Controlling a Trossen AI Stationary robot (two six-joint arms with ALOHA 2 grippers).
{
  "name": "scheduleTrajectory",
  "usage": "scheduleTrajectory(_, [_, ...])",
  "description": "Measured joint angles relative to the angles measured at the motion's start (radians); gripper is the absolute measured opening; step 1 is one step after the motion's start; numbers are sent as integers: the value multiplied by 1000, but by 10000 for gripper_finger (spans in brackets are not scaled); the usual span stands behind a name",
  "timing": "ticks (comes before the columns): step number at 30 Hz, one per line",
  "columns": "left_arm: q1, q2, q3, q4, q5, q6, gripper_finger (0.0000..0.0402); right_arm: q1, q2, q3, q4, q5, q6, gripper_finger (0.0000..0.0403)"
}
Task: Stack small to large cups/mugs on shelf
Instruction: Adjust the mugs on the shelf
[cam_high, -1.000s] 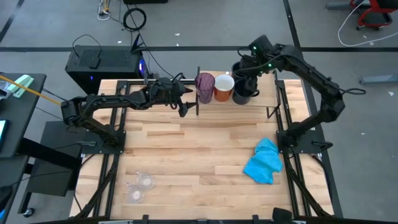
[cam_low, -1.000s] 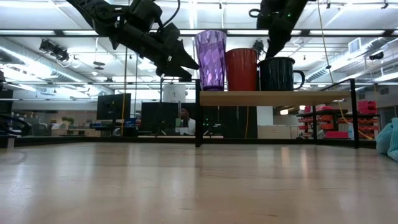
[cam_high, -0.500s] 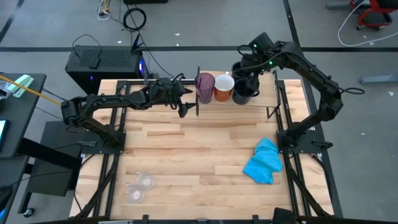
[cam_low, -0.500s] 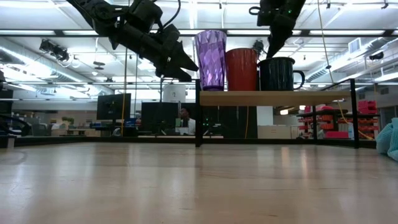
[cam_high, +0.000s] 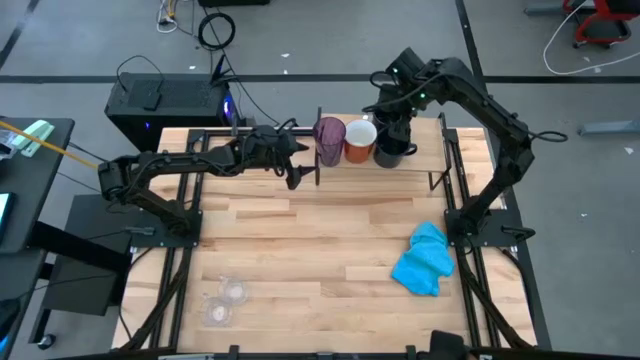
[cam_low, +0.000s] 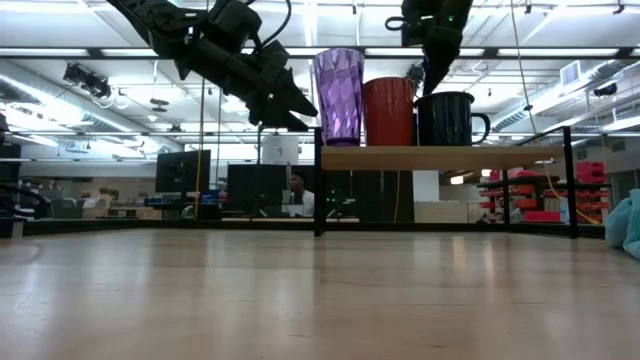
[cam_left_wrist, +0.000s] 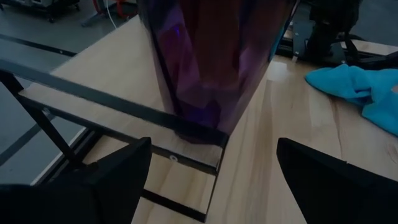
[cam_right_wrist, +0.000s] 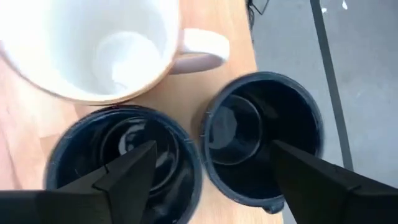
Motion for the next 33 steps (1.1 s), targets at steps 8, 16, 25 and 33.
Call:
scheduleTrajectory(8, [0, 0, 0, -30, 0, -2, 355, 0, 16, -5, -37, -1, -25, 302])
scheduleTrajectory(16, [0, 0, 0, -47, 0, -2, 355, -4, 52, -6, -37, -3, -39, 295])
scheduleTrajectory(25, [0, 0, 0, -61, 1, -1, 355, -7, 61, -7, -44, -3, -47, 295])
scheduleTrajectory(33, [0, 0, 0, -66, 1, -1, 355, -7, 60, -54, -48, 3, -59, 295])
